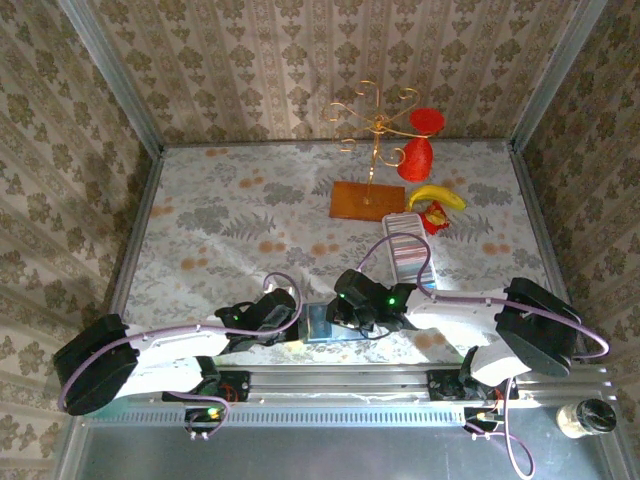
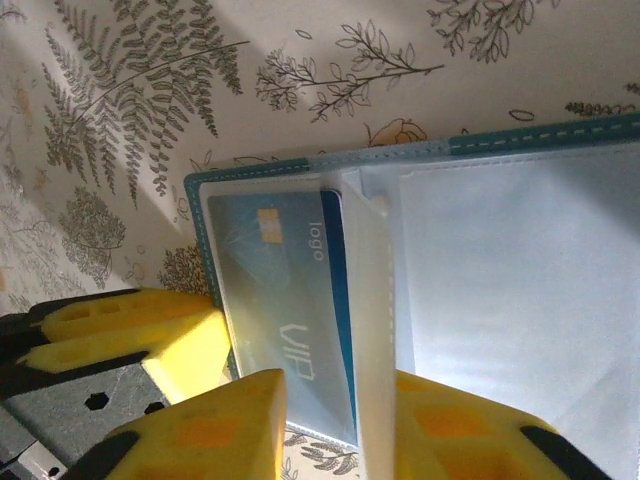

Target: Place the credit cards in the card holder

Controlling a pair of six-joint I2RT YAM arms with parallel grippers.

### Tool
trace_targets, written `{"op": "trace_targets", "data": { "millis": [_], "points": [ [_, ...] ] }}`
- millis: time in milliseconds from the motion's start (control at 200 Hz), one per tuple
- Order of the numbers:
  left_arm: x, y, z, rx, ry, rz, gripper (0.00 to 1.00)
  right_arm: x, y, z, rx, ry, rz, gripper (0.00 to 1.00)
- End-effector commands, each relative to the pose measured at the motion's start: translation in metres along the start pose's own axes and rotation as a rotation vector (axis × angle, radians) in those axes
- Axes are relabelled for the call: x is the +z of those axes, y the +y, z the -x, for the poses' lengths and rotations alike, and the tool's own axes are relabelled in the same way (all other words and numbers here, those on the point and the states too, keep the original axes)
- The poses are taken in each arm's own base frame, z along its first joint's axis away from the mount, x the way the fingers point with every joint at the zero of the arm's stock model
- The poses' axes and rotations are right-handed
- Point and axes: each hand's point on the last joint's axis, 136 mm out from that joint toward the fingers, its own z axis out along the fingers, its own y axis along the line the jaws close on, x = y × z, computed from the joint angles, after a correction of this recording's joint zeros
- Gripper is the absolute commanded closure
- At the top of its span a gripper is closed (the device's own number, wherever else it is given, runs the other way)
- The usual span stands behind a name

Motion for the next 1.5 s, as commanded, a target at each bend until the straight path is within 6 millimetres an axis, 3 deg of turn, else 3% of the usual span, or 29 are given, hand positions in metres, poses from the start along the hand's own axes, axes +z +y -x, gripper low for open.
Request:
{"op": "trace_targets", "data": {
  "millis": [0, 120, 330, 565, 770, 915, 1005, 1090, 1115, 1180, 1280, 1350, 1390, 1440, 1495],
  "points": [
    [-0.003, 0.005, -0.003, -0.008, -0.006, 0.012, 0.81, -0.003, 0.010, 0.001, -0.016, -0.008, 0.008, 0.72],
    [-0.006, 0.007, -0.001, -0.017, -0.029, 0.002, 0.78, 0.001, 0.022, 0.000, -0.039, -0.002, 0.057, 0.50],
    [-0.017, 0.024, 0.002, -0.037, -0.060, 0.084, 0.72, 0.021, 0.037, -0.007, -0.027, 0.034, 0.120, 0.48],
    [-0.045, 0.060, 0.011, -0.098, -0.176, 0.200, 0.68, 0.026, 0.063, -0.010, -0.043, 0.033, 0.179, 0.35],
    [-0.056, 0.067, 0.012, -0.123, -0.217, 0.183, 0.64, 0.029, 0.063, -0.010, -0.007, 0.022, 0.192, 0.24],
    [-0.057, 0.061, 0.013, -0.106, -0.215, 0.164, 0.63, 0.024, 0.071, -0.008, -0.031, 0.013, 0.212, 0.24],
    [-0.057, 0.055, 0.016, -0.075, -0.208, 0.155, 0.62, 0.005, 0.077, 0.003, -0.104, -0.061, 0.236, 0.26],
    [-0.055, 0.044, 0.019, -0.043, -0.196, 0.131, 0.59, -0.031, 0.076, 0.026, -0.283, -0.206, 0.204, 0.27],
    [-0.054, 0.041, 0.020, -0.035, -0.193, 0.127, 0.59, -0.053, 0.078, 0.036, -0.371, -0.271, 0.194, 0.27],
    [-0.051, 0.033, 0.021, -0.012, -0.177, 0.112, 0.57, -0.088, 0.075, 0.052, -0.566, -0.368, 0.142, 0.27],
    [-0.045, 0.020, 0.021, 0.023, -0.139, 0.095, 0.53, -0.142, 0.069, 0.058, -0.950, -0.418, 0.104, 0.26],
    [-0.039, 0.014, 0.020, 0.042, -0.109, 0.085, 0.52, -0.172, 0.056, 0.054, -1.237, -0.424, 0.061, 0.25],
    [-0.036, 0.010, 0.019, 0.054, -0.096, 0.077, 0.51, -0.185, 0.044, 0.052, -1.390, -0.411, 0.019, 0.18],
    [-0.031, 0.007, 0.017, 0.062, -0.076, 0.068, 0.50, -0.193, 0.016, 0.054, -1.536, -0.339, -0.068, 0.14],
    [-0.026, 0.001, 0.015, 0.077, -0.056, 0.047, 0.50, -0.199, -0.013, 0.074, -1.607, -0.302, -0.198, 0.14]
  ]
}}
